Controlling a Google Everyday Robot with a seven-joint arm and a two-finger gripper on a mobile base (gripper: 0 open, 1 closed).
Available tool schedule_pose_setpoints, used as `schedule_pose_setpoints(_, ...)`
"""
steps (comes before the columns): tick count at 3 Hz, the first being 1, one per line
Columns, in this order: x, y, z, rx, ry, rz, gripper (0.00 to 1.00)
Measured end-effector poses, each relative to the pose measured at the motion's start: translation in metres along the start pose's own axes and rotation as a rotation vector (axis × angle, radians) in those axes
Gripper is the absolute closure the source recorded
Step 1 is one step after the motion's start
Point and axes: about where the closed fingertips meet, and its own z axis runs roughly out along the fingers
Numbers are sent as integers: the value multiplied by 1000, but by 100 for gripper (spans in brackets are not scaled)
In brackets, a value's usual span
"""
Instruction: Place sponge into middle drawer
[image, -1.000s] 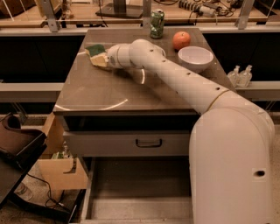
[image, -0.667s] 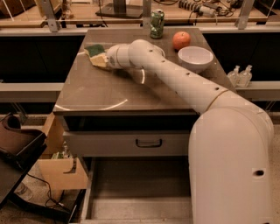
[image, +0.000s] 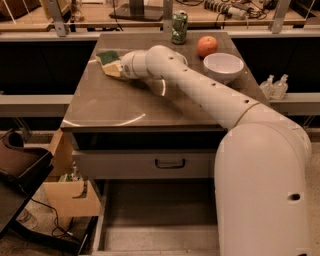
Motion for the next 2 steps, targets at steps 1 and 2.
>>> schedule_pose_setpoints(1,-16,1,-26,21,34,-36,100)
schedule_pose_setpoints(2,-37,-5,-82,90,49,-59,100)
